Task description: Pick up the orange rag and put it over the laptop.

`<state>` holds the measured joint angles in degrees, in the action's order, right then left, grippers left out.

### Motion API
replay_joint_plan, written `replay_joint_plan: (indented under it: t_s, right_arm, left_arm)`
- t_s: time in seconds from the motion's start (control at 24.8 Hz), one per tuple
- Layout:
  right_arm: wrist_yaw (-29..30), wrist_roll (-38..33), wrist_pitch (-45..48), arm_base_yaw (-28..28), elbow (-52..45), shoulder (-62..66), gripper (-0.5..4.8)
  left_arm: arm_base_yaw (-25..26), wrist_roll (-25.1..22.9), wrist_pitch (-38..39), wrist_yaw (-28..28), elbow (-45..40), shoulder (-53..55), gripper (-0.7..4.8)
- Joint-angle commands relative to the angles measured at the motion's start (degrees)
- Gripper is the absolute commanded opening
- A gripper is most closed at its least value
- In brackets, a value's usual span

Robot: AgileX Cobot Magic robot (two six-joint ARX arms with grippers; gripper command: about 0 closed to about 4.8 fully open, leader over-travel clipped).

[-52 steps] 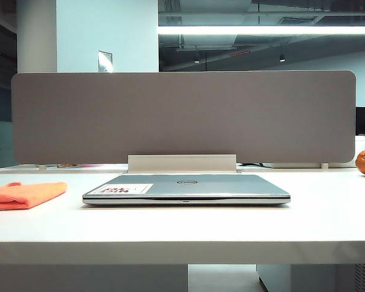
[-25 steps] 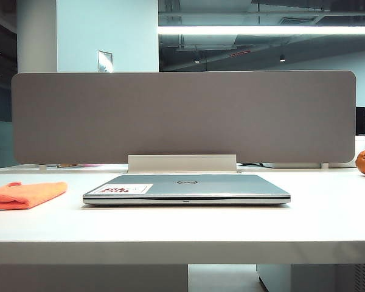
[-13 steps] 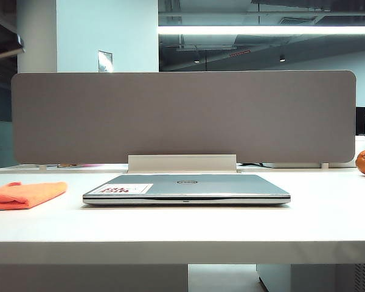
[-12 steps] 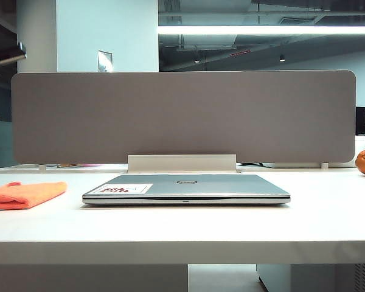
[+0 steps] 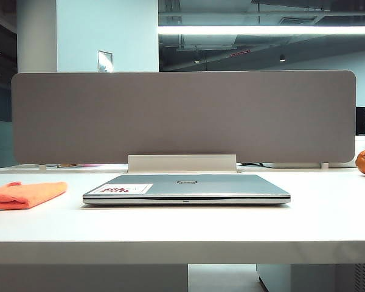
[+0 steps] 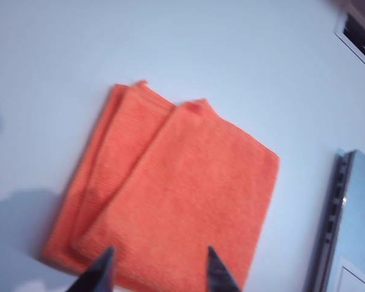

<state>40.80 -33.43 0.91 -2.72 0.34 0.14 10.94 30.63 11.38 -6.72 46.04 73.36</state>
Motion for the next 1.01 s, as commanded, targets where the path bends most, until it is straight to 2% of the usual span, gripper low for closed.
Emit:
replay_joint_plan:
  t_s: [0.04, 0.2, 0.24, 0.32, 0.69, 1.01]
  right_arm:
    - [0.24, 0.02, 0.17, -0.04, -0.17, -0.07, -0.05]
    - [0.24, 0.02, 0.2, -0.04, -0.17, -0.07, -0.05]
    - [0.24, 0.02, 0.17, -0.04, -0.17, -0.07, -0.05]
    - [0.26, 0.02, 0.17, -0.04, -0.17, -0.07, -0.05]
    - [0.28, 0.02, 0.13, -0.07, -0.17, -0.07, -0.05]
    - [0.28, 0.02, 0.13, -0.07, -0.17, -0.07, -0.05]
  left_arm:
    - [1.99, -0.35, 0.48, -0.44, 0.26, 0.81, 1.89]
    - [2.45, -2.4, 1.36, -1.29, 0.26, 2.56, 2.04]
    - [2.45, -2.43, 1.53, -1.31, 0.26, 3.02, 2.32]
    - [2.45, -2.78, 1.97, -1.57, 0.26, 4.7, 3.22]
    - [2.45, -3.3, 2.25, -0.52, 0.24, 10.43, 3.23]
    - [2.4, -5.4, -0.72, 0.46, 0.24, 14.16, 3.23]
